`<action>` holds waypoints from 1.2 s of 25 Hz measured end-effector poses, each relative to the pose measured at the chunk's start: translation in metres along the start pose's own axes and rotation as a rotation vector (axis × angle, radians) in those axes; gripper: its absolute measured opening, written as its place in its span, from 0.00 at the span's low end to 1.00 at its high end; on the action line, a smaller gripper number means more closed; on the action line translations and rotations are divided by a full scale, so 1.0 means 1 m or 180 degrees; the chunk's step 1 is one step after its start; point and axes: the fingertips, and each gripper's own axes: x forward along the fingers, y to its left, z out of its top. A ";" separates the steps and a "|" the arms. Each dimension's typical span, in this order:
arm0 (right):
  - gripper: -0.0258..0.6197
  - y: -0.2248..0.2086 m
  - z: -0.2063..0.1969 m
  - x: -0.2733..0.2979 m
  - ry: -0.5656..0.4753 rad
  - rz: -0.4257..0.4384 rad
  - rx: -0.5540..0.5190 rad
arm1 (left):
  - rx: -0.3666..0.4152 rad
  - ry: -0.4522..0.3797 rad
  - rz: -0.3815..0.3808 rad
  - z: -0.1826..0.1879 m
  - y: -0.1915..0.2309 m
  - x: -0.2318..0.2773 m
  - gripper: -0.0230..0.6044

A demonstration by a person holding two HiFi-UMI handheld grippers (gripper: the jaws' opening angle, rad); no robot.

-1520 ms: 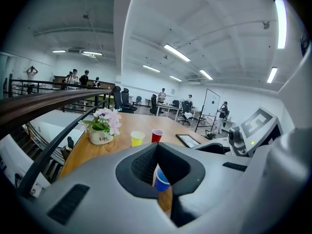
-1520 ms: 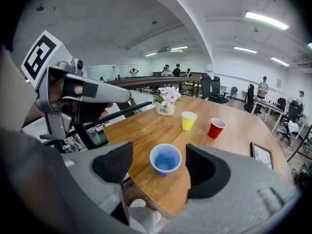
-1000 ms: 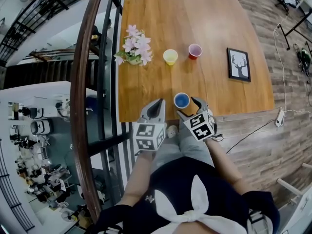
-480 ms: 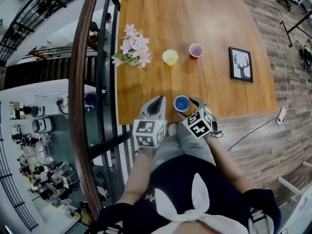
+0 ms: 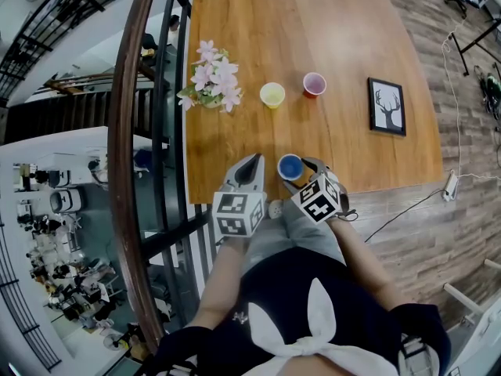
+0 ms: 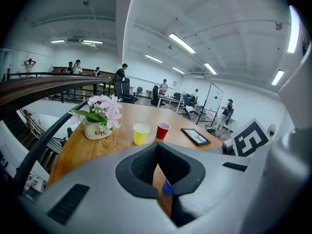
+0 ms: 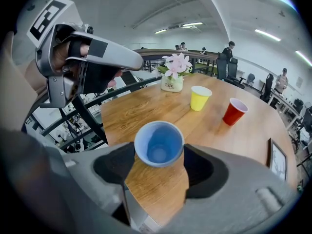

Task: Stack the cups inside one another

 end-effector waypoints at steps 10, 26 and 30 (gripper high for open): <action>0.52 -0.013 0.020 -0.006 -0.0091 -0.0040 -0.0017 | -0.0017 0.0006 0.0031 0.005 0.010 0.004 0.06; 0.52 -0.048 0.078 -0.039 -0.0447 -0.0206 -0.0162 | 0.0015 -0.0078 0.0047 0.033 0.018 0.021 0.06; 0.52 -0.056 0.093 -0.046 -0.0548 -0.0230 -0.0178 | 0.0024 -0.0112 0.0068 0.042 0.021 0.023 0.06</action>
